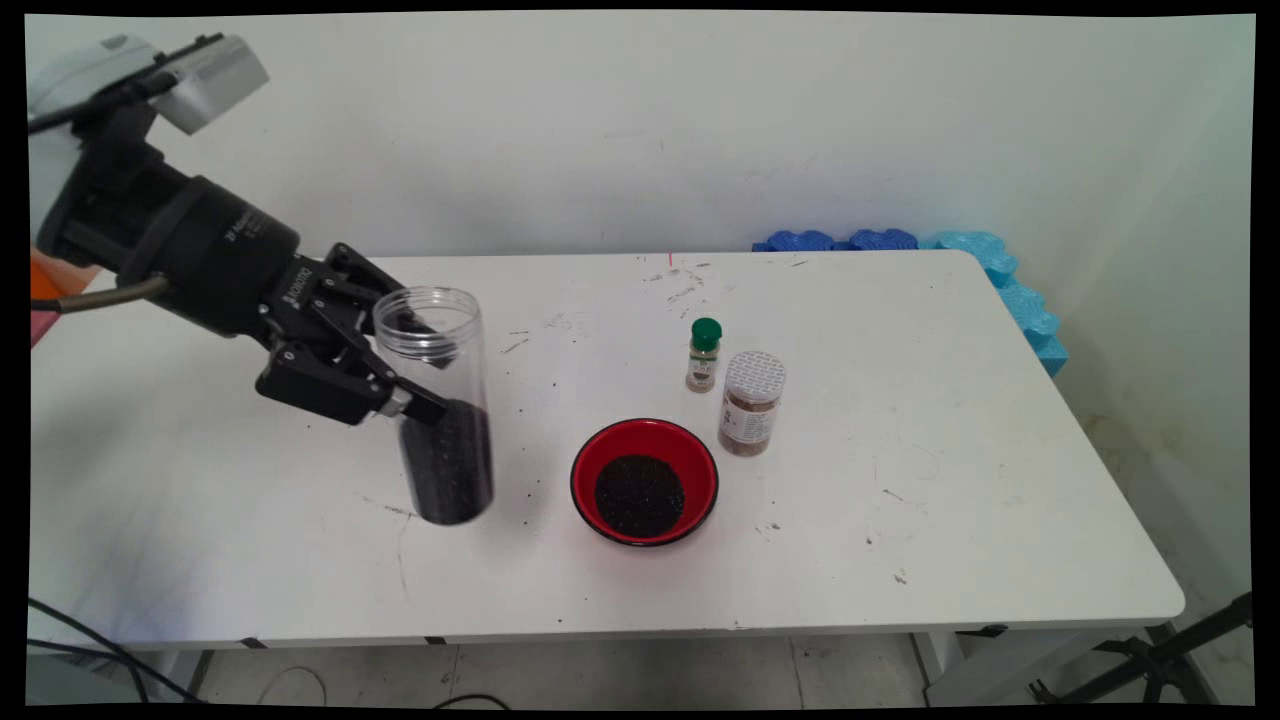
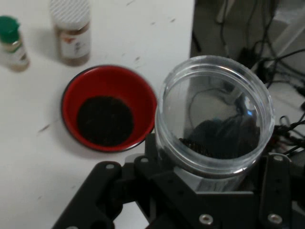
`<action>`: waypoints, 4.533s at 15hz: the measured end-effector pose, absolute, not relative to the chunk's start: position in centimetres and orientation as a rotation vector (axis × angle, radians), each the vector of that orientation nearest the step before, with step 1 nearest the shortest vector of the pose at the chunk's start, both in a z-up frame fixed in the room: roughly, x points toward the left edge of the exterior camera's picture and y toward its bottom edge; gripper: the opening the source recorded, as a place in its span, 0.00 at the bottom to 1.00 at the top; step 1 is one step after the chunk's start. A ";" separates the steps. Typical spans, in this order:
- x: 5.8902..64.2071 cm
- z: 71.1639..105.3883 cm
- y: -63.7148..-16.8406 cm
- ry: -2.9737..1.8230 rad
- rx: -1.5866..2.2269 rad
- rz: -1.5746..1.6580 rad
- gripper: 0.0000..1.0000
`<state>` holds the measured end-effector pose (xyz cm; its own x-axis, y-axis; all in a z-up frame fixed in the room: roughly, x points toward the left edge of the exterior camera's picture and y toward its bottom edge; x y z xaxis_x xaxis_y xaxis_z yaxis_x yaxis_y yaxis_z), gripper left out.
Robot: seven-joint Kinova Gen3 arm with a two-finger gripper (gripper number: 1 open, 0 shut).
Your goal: Pour the black seasoning powder in the red bowl
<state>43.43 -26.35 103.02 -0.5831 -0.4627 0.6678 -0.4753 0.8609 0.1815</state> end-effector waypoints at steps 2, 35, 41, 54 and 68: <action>42.3 103.4 -26.2 -2.266 0.654 -0.005 0.00; 34.4 91.0 -33.0 -1.888 1.405 -0.524 0.00; 35.0 89.5 -33.7 -1.661 1.680 -0.645 0.00; 35.3 87.8 -34.3 -1.215 2.056 -0.897 0.00; 35.3 87.1 -34.0 -0.826 2.239 -1.127 0.00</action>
<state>35.35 -34.00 87.06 0.4743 -0.7039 -0.5287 -0.2925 -0.6924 0.6595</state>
